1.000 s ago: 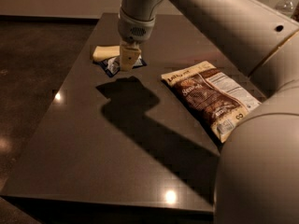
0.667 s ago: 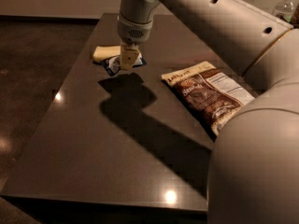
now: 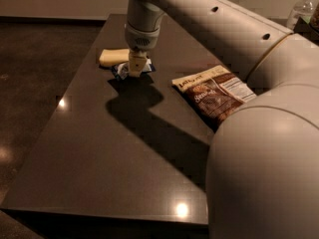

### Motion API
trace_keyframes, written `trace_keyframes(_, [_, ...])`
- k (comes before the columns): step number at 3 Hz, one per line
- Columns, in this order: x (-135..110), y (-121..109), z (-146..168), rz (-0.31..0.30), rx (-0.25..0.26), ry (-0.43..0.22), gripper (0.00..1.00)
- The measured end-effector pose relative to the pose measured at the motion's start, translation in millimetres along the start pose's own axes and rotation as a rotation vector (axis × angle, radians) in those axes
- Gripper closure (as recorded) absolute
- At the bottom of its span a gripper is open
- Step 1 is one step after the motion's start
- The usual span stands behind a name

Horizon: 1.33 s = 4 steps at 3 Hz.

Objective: Move rxbar blueberry near sponge

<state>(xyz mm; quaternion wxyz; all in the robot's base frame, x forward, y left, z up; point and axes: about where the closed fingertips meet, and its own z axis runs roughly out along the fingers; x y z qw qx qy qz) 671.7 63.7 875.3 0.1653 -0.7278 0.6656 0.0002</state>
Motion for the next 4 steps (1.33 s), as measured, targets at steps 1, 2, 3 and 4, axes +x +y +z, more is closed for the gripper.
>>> trace_keyframes(1, [0.2,-8.7,11.7,0.016,-0.004,0.005,0.38])
trace_keyframes(2, [-0.4,-8.1,13.5,0.014,-0.006,0.004,0.15])
trace_keyframes(3, [-0.7,-7.9,15.8,0.014,-0.008,0.005,0.0])
trace_keyframes(4, [-0.7,-7.9,16.0,0.013,-0.008,0.005,0.0])
